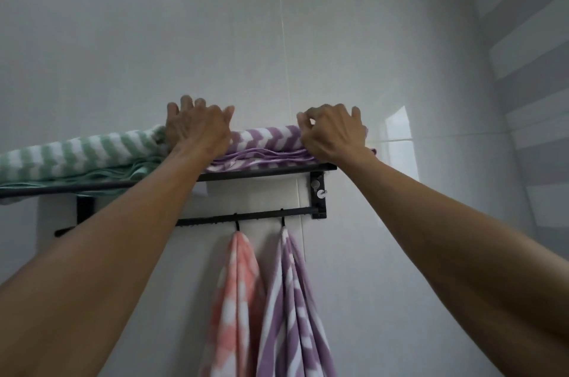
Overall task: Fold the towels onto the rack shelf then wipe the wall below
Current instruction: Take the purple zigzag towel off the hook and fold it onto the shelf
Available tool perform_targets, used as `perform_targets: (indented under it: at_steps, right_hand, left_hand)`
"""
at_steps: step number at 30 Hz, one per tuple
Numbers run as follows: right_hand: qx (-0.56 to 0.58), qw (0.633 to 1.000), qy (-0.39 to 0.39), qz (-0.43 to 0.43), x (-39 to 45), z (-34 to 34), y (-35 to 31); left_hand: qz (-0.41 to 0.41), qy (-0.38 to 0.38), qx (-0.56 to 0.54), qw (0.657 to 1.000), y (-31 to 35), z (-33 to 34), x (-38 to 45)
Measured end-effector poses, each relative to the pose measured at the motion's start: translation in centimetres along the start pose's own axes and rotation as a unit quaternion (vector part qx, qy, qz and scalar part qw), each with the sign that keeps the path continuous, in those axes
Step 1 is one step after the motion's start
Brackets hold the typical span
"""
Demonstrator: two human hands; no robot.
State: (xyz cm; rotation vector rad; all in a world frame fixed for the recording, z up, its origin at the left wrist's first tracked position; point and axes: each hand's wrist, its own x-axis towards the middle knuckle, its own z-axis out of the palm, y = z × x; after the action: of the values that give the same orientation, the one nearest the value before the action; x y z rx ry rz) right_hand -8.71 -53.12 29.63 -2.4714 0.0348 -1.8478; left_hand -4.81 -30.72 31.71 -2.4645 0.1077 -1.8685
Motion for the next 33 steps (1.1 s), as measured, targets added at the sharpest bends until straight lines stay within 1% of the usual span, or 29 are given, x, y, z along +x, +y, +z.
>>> perform_targets:
  at_steps: [2, 4, 5, 7, 9, 10, 12, 13, 15, 18, 20, 25, 30, 33]
  right_hand:
    - [-0.009, 0.999, -0.032, 0.0, -0.3, 0.3, -0.4]
    - [0.003, 0.999, -0.051, 0.016, -0.7, 0.5, -0.2]
    - [0.01, 0.998, -0.058, 0.022, -0.7, 0.5, -0.1]
    - [0.015, 0.997, -0.07, 0.031, -0.8, 0.3, 0.1]
    - [0.013, 0.996, -0.076, 0.037, -0.8, 0.1, 0.0]
    - [0.009, 0.996, -0.077, 0.04, -0.8, 0.0, 0.0]
    - [-0.005, 0.995, -0.087, 0.046, -1.0, -0.1, -0.3]
    - [-0.013, 0.994, -0.096, 0.046, -1.2, -0.1, -0.6]
    - [-0.026, 0.992, -0.115, 0.044, -1.5, -0.2, -1.3]
    - [-0.02, 0.99, -0.133, 0.039, -2.0, -0.2, -2.5]
    - [-0.007, 0.99, -0.137, 0.032, -2.4, -0.4, -3.1]
    - [0.006, 0.99, -0.14, 0.019, -3.8, -1.5, -4.7]
    - [0.043, 0.991, -0.128, 0.011, -6.0, -2.9, -6.6]
    - [0.064, 0.99, -0.128, 0.022, -7.4, -4.4, -7.7]
  left_hand:
    - [0.016, -0.016, -0.025, 0.999, 0.1, 0.2, -0.6]
    - [0.005, -0.077, -0.031, 0.997, 0.0, 0.0, -1.2]
    - [0.0, -0.104, -0.026, 0.994, -0.2, 0.2, -1.4]
    - [-0.009, -0.109, 0.014, 0.994, -1.0, 0.6, -1.5]
    - [-0.059, -0.1, 0.056, 0.992, -1.9, 0.5, -1.6]
    - [-0.093, -0.121, 0.046, 0.987, -2.2, 0.4, -1.4]
    - [-0.132, -0.173, -0.026, 0.976, -2.5, 0.2, -1.3]
    - [-0.137, -0.183, -0.074, 0.971, -2.5, 0.3, -1.2]
    - [-0.132, -0.197, -0.157, 0.959, -2.4, 0.8, -1.1]
    - [-0.112, -0.218, -0.206, 0.947, -2.4, 1.4, -1.0]
    - [-0.107, -0.209, -0.213, 0.948, -2.7, 1.5, -1.3]
    - [-0.081, -0.116, -0.181, 0.973, -3.0, 0.2, -3.1]
    - [-0.058, -0.066, -0.231, 0.969, -2.5, -1.7, -5.6]
    - [-0.048, -0.054, -0.247, 0.966, -2.2, -2.7, -7.4]
